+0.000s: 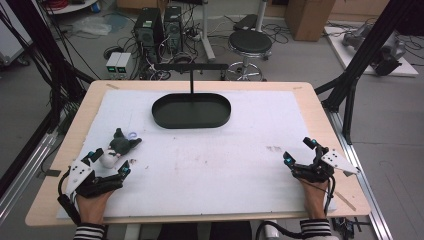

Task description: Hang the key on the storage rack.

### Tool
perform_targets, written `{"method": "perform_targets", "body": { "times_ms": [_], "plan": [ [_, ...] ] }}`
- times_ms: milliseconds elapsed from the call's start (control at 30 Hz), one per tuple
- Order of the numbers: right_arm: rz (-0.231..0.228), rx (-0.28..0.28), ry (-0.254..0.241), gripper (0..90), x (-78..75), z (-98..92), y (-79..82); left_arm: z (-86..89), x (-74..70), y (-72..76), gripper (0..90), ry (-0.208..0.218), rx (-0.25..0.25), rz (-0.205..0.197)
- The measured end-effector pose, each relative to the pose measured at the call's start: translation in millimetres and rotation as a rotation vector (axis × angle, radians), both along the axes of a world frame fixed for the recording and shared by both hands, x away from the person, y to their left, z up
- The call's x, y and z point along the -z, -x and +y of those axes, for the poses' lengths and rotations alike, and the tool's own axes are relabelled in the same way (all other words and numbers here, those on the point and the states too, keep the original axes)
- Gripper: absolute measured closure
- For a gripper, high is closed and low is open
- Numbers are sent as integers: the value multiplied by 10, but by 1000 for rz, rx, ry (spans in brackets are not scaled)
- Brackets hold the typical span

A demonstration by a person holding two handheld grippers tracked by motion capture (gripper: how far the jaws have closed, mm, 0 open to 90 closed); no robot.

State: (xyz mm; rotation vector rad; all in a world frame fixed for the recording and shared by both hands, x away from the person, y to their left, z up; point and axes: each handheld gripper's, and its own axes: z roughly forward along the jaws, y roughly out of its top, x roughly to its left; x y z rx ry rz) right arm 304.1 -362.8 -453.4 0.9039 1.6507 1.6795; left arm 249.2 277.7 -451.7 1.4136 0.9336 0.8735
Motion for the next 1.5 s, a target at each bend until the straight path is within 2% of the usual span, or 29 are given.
{"method": "perform_targets", "body": {
  "times_ms": [367,400,500,567,600,633,700,733,767,833,867,967,1000,1033,1067,1100,1133,1200,1267,1300,1333,1400,1500],
  "plan": [
    [3,2,8,5,-2,11,8,6,-6,-14,17,7,1,15],
    [4,1,7,5,-2,9,8,2,-12,-18,17,-3,0,22],
    [2,4,8,4,-2,15,10,3,-15,-19,17,-6,4,21],
    [1,3,10,5,-2,15,10,20,-35,-13,17,-11,-17,3],
    [3,3,7,4,-3,16,11,62,-92,-13,17,15,-1,5],
    [1,3,9,5,-2,14,10,62,-92,-13,17,15,-1,5],
    [1,3,7,5,-3,16,9,121,-213,-14,17,2,16,0],
    [1,3,7,5,-3,15,9,121,-213,-14,17,2,16,0],
    [1,4,8,5,-2,14,9,154,-295,-19,17,4,30,3],
    [2,2,9,4,-3,11,9,166,-324,-21,17,5,33,4],
    [3,1,7,4,-3,10,9,191,-414,-34,17,-3,39,8],
    [3,2,7,5,-3,11,9,206,-489,-47,17,-23,49,17],
    [4,2,7,5,-3,11,9,215,-575,-63,17,-54,66,29],
    [4,2,7,4,-3,11,10,215,-575,-63,17,-54,66,29],
    [2,2,9,5,-2,11,9,223,-628,-80,17,-65,94,51],
    [2,2,9,5,-2,11,9,231,-674,-91,17,-71,107,89],
    [2,3,10,4,-3,15,11,234,-713,-101,17,-79,105,113],
    [-2,4,13,4,-2,15,9,250,-778,-120,17,-107,97,129],
    [-4,4,12,4,-2,16,10,282,-861,-161,17,-136,103,171],
    [-7,4,18,5,-2,14,8,282,-861,-161,17,-136,103,171],
    [-7,4,19,4,-2,15,9,289,-904,-198,17,-153,121,212],
    [-8,4,20,5,-2,16,10,290,-940,-241,17,-185,132,248],
    [-9,5,20,5,-2,16,10,287,-974,-284,17,-207,128,286]
  ]
}}
